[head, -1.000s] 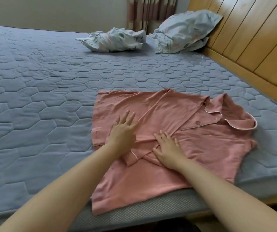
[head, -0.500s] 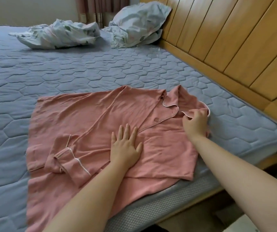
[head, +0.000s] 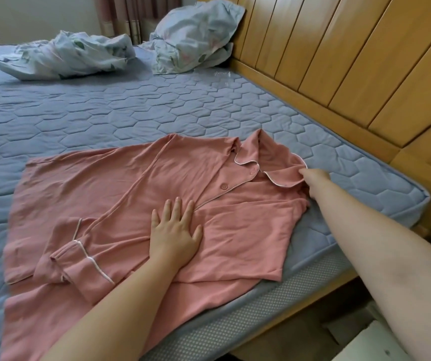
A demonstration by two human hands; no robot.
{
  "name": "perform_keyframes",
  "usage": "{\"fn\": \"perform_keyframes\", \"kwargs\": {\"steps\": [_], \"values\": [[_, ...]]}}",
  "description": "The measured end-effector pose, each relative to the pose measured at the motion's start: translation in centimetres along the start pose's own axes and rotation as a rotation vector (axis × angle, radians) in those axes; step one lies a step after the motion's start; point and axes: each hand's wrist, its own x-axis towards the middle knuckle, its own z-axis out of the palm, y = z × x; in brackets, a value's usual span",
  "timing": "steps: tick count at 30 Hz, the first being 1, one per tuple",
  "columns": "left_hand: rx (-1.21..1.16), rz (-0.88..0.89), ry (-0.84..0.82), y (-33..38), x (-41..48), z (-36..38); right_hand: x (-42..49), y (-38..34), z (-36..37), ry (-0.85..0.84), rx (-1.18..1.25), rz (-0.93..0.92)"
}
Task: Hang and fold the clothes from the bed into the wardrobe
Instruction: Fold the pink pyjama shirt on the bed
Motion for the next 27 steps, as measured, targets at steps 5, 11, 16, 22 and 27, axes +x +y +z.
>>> {"fn": "perform_keyframes", "kwargs": {"steps": [5, 11, 16, 22, 27], "values": [[0.061, -0.005, -0.027, 0.2, 0.3, 0.1, 0.5, -1.5, 0.2, -0.084, 0.151, 0.154], [0.058, -0.003, -0.009, 0.2, 0.3, 0.2, -0.6, -1.5, -1.2, -0.121, 0.524, 0.253], [0.064, -0.002, -0.017, 0.1, 0.2, 0.2, -1.0, -0.5, -1.3, -0.015, 0.174, 0.229], [0.057, 0.003, -0.008, 0.1, 0.2, 0.2, -2.9, -1.3, -0.9, 0.332, -0.352, -0.458], [0.047, 0.004, -0.004, 0.1, 0.2, 0.1, -5.1, 1.5, -0.7, 0.132, -0.508, -0.964]]}}
